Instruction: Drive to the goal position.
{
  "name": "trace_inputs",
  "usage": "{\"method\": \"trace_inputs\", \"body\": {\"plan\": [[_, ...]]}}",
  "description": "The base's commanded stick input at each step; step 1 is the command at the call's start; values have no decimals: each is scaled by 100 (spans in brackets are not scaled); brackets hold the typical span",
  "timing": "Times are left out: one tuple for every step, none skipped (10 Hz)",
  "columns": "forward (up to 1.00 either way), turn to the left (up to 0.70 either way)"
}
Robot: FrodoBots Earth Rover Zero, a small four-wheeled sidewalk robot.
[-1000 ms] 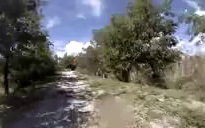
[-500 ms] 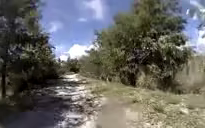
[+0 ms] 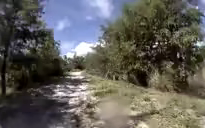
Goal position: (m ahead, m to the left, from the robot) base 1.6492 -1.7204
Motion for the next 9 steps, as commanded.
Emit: {"method": "trace_inputs", "body": {"plan": [[82, 0], [82, 0], [82, 0], [82, 0], [82, 0], [82, 4], [82, 29], [82, 33], [82, 33]]}}
